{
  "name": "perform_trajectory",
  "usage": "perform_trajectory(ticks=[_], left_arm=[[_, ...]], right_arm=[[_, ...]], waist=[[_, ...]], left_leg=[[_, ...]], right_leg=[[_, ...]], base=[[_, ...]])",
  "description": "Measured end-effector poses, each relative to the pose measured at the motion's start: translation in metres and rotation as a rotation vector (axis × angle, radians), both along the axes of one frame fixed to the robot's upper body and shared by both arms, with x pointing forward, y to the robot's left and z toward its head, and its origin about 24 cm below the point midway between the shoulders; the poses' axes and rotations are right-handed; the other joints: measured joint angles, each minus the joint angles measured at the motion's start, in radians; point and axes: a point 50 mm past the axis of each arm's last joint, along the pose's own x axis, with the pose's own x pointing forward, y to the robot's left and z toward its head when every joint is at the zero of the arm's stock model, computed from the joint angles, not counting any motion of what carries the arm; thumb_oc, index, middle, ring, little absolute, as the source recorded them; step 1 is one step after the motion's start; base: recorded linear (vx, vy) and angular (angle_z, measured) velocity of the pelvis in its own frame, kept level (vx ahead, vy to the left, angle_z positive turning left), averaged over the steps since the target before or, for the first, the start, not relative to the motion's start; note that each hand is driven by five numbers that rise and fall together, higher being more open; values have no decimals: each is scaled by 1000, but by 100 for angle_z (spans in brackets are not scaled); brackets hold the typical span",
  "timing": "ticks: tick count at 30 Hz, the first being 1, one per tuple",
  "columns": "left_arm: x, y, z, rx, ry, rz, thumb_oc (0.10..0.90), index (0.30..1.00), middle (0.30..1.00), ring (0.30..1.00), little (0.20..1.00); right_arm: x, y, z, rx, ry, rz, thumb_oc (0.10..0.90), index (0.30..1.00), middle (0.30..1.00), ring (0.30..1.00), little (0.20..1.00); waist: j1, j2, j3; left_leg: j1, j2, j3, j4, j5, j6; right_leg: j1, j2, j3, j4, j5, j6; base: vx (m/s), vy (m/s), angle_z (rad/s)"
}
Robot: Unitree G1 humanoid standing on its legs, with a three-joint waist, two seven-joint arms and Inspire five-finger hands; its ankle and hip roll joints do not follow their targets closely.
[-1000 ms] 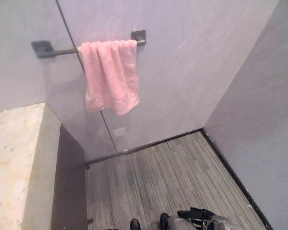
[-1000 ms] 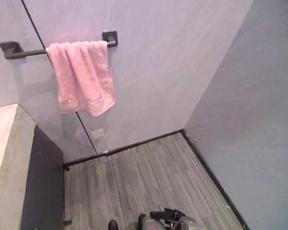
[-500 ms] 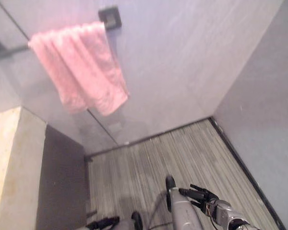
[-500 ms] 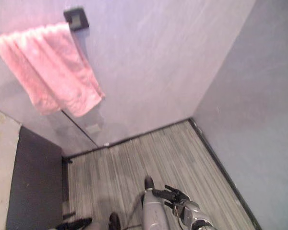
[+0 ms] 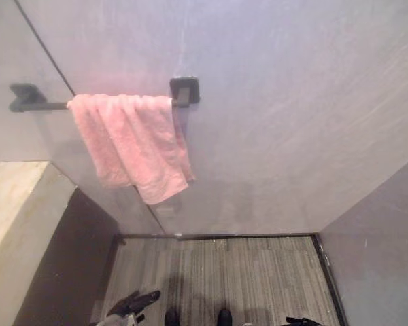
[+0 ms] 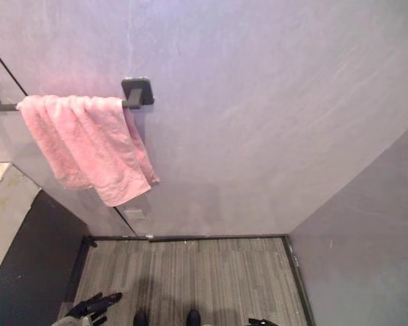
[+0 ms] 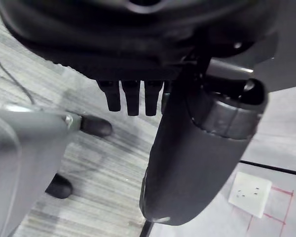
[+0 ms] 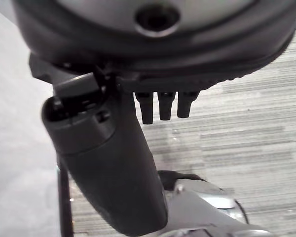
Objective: Organize the bathroom.
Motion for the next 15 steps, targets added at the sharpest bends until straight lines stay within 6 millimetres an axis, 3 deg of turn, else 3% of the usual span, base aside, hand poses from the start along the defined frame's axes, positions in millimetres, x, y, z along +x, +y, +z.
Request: perform_trajectory(ticks=[3, 5, 6, 10, 15], left_arm=[[-1, 12, 3, 49, 7, 37, 800, 900, 900, 900, 900], [4, 18, 7, 74, -13, 44, 800, 900, 900, 900, 900], [10, 20, 10, 86, -22, 53, 800, 900, 900, 900, 900], [19, 38, 19, 139, -39, 72, 800, 900, 900, 900, 900], [18, 50, 24, 173, -32, 97, 800, 900, 900, 900, 900]], right_arm=[[-1, 0, 0, 1, -16, 0, 800, 900, 900, 900, 900], [-6, 0, -1, 1, -16, -1, 800, 900, 900, 900, 900], [-12, 0, -3, -2, 2, -8, 800, 900, 900, 900, 900], [-29, 4, -8, 9, 44, -64, 800, 900, 900, 900, 900], [-29, 1, -7, -16, 41, -91, 800, 900, 900, 900, 900]], waist=[[-5, 0, 0], [-31, 22, -13], [-41, 38, -4], [-56, 25, -8], [-53, 26, -7]], left_leg=[[-5, 25, -1, 40, 44, 15], [7, 41, 14, 36, 50, 15], [39, 45, 39, -1, 63, -2], [109, -22, 69, -86, 86, 39], [116, -47, 87, -93, 77, 60]], right_leg=[[36, 10, 29, -21, 1, 2], [48, 9, 29, -35, 2, 14], [54, 7, 32, -28, -5, 36], [63, -63, 64, -9, -23, 98], [60, -91, 81, -17, -12, 124]], base=[[108, 57, -40], [135, 89, -5], [95, 51, 14], [89, 40, -8], [40, -8, -10]])
